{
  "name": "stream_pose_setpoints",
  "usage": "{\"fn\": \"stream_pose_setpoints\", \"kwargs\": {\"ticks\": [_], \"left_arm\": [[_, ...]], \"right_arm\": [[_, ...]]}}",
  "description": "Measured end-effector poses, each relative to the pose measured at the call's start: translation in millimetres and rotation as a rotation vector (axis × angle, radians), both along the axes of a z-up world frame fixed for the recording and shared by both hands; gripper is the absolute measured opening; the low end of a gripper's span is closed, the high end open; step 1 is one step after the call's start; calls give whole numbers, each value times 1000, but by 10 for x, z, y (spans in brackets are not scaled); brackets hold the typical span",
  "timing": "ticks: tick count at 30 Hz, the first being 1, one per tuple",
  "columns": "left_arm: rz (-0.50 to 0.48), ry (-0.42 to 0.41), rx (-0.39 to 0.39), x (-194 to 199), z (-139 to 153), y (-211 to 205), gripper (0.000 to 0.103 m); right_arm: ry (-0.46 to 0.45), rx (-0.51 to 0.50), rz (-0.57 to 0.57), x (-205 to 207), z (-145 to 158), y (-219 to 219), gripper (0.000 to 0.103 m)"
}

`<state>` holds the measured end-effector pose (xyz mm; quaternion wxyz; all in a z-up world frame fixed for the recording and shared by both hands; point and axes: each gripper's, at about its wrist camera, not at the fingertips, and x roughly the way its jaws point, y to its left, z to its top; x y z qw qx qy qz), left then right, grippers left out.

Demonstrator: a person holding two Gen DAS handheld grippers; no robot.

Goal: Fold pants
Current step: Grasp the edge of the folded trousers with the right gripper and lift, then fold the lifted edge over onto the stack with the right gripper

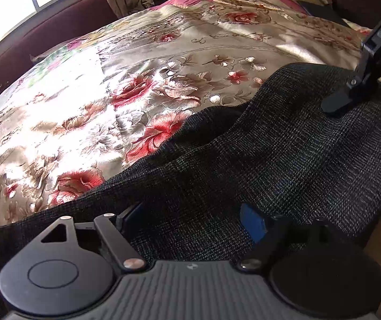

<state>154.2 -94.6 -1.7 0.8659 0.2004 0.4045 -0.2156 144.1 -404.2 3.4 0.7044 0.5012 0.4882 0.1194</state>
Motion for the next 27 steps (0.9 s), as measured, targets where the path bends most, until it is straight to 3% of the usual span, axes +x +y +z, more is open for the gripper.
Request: {"fn": "stream_pose_setpoints", "kwargs": {"ticks": [6, 9, 17, 20, 23, 25, 27], "left_arm": [[59, -29, -70, -31, 86, 258, 92], [113, -52, -85, -113, 202, 586, 92], [269, -60, -102, -236, 242, 1421, 92], [279, -36, -156, -260, 250, 1614, 92], [269, -44, -131, -313, 210, 1710, 91], [250, -46, -130, -375, 194, 1775, 91], [232, -36, -160, -431, 194, 1858, 91]], "right_arm": [[-54, -165, 131, 317, 667, 752, 13], [-57, -240, 202, 453, 835, 1214, 13], [-74, -359, 378, 656, 822, 2457, 15], [-55, -409, 405, 690, 717, 2804, 15], [-11, -428, 395, 717, 637, 3041, 15], [18, -445, 383, 740, 598, 3145, 24], [34, -457, 379, 780, 555, 3247, 27]]}}
